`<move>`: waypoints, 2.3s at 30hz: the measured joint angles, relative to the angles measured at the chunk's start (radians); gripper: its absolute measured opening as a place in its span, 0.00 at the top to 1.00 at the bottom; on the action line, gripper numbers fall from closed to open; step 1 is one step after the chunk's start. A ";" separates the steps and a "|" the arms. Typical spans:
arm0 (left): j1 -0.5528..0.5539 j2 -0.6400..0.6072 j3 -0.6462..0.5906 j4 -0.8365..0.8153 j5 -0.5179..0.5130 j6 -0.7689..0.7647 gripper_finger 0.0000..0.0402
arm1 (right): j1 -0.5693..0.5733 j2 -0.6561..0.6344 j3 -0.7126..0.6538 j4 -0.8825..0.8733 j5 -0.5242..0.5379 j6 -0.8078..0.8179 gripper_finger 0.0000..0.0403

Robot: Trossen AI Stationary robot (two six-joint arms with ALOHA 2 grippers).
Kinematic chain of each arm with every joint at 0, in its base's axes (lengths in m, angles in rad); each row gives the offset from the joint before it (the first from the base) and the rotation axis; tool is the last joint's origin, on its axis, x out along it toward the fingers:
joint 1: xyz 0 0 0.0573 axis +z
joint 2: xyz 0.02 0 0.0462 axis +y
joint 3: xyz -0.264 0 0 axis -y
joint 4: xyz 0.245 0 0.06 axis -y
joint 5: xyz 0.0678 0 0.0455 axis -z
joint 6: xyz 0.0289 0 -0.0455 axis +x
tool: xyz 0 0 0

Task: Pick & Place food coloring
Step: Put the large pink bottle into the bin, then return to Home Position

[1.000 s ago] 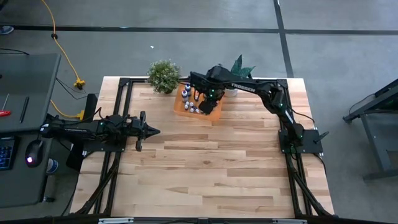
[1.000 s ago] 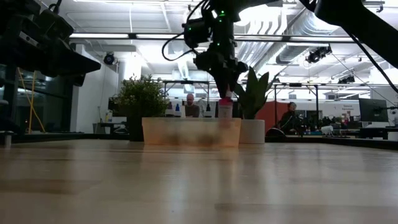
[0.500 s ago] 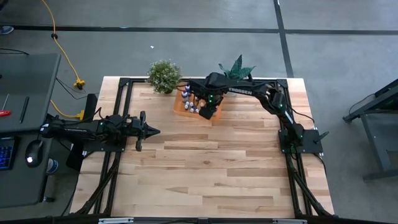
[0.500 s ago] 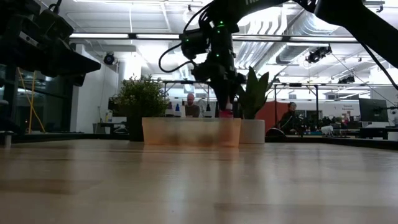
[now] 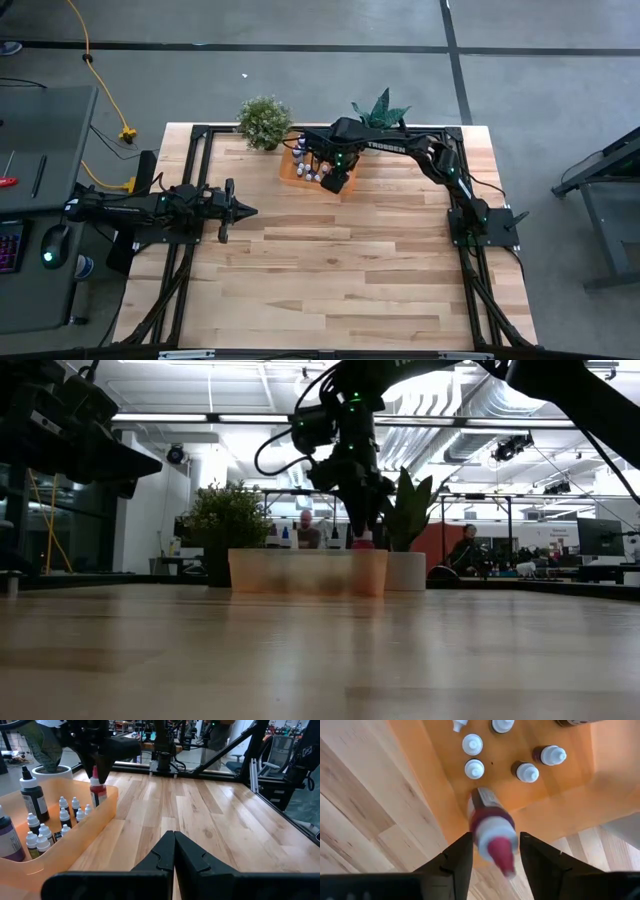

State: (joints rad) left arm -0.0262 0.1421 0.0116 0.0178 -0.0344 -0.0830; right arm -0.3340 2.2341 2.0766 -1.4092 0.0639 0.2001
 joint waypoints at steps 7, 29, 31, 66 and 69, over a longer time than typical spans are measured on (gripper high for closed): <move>0.000 0.000 0.000 0.000 0.000 0.000 1.00 | -0.002 0.000 0.000 -0.003 0.028 0.001 0.57; 0.000 0.000 0.000 0.000 0.000 0.000 1.00 | 0.062 -0.315 0.101 -0.146 0.050 -0.004 0.59; 0.000 0.000 0.000 0.000 0.001 0.000 1.00 | 0.083 -0.360 0.101 -0.161 0.062 -0.018 0.64; 0.000 0.000 0.000 0.000 0.000 0.000 1.00 | 0.362 -1.711 -1.895 1.792 -0.306 0.026 1.00; 0.000 0.000 0.000 0.000 0.000 0.000 1.00 | 0.358 -1.793 -1.959 1.800 -0.282 0.026 1.00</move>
State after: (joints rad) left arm -0.0262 0.1421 0.0116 0.0177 -0.0341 -0.0834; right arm 0.0238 0.4408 0.1179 0.3904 -0.2180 0.2262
